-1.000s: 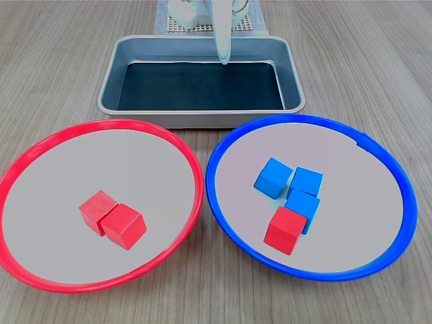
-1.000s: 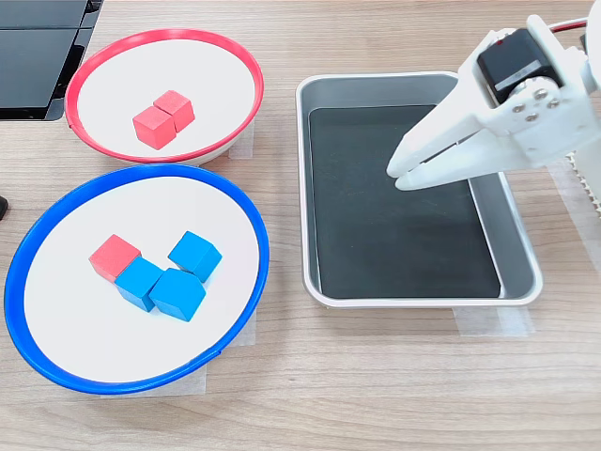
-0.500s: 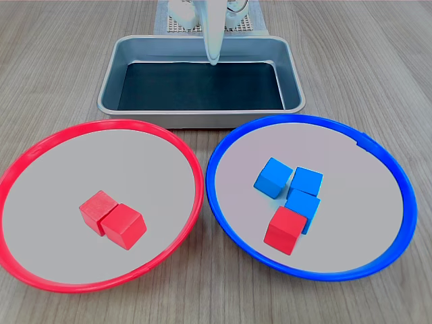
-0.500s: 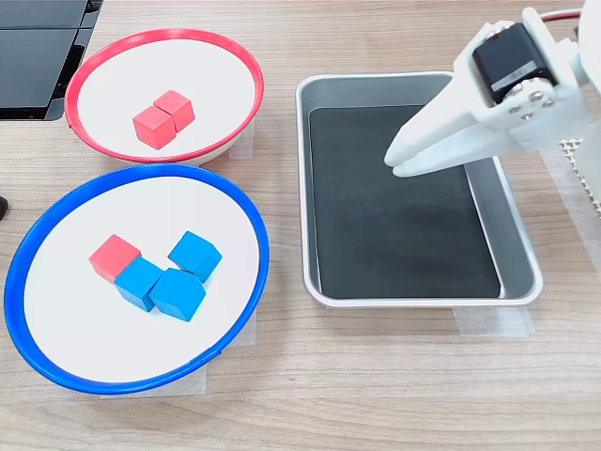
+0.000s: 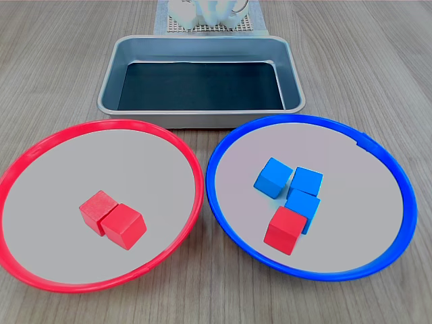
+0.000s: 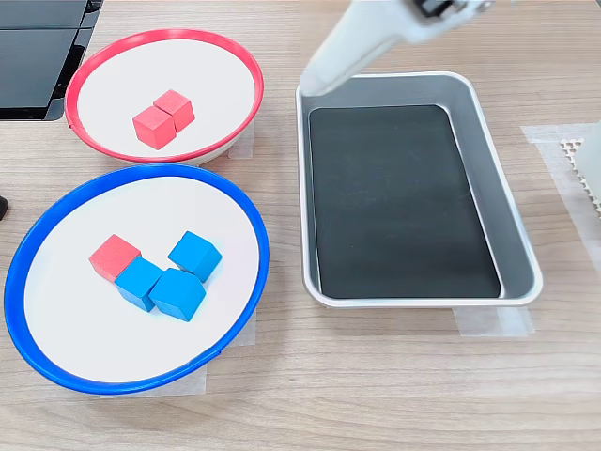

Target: Relocate any red block in the blue dish to the red dish, correcting any misplacement.

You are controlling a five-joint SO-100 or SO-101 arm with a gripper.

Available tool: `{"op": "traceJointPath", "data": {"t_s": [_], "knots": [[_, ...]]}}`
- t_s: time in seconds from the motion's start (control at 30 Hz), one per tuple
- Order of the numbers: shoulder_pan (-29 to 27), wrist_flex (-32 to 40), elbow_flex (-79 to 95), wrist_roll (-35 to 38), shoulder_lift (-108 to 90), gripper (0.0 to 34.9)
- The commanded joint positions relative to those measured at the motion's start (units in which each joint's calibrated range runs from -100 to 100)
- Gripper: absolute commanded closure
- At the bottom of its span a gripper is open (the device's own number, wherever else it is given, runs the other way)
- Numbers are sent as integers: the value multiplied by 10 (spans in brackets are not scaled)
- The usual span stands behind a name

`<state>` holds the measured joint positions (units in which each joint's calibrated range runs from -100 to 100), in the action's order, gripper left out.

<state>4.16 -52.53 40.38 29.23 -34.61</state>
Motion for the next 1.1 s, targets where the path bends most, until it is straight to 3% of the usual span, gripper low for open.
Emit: {"op": "traceJointPath", "data": {"t_s": [0.0, 0.27, 0.43, 0.5, 0.7, 1.07], "knots": [[17, 2, -151, 43, 116, 347], [41, 24, -270, 96, 291, 333], [37, 27, -331, 97, 390, 266], [33, 30, -358, 94, 428, 219], [29, 45, -428, 87, 516, 152], [29, 70, -504, 82, 608, 151]]}}
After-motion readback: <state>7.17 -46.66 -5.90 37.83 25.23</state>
